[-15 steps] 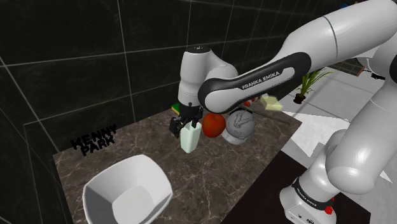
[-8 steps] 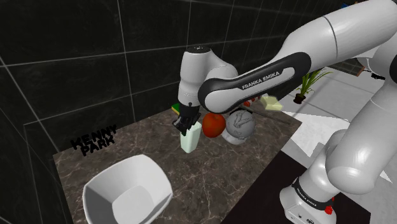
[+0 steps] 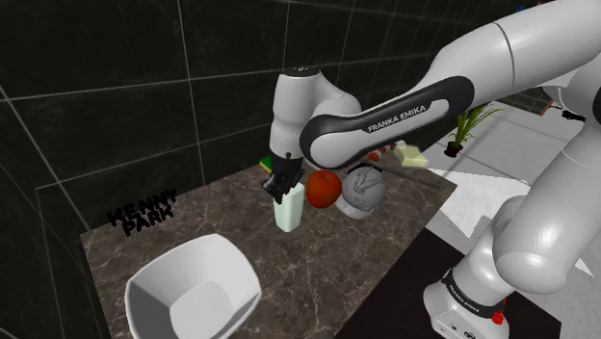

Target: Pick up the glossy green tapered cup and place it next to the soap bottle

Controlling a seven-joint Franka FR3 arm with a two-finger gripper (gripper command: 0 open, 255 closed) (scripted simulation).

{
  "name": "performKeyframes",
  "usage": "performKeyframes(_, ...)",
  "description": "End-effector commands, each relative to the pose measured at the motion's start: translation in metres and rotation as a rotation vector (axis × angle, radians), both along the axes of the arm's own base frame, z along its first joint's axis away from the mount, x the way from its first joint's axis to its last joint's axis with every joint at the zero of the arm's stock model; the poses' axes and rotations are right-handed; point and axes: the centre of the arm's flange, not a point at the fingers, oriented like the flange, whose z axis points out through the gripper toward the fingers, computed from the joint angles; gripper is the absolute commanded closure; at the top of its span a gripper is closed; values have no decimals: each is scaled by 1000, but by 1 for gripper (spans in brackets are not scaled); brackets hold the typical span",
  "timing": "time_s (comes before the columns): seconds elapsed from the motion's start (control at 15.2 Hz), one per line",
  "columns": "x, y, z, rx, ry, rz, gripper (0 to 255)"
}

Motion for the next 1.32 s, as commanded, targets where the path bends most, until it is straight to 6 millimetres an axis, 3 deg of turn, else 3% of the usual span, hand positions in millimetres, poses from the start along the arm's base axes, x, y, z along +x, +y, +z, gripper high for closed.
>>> performKeyframes(0.0, 0, 0, 9, 0, 0, 0, 255)
performKeyframes(1.25, 0, 0, 109, 0, 0, 0, 255)
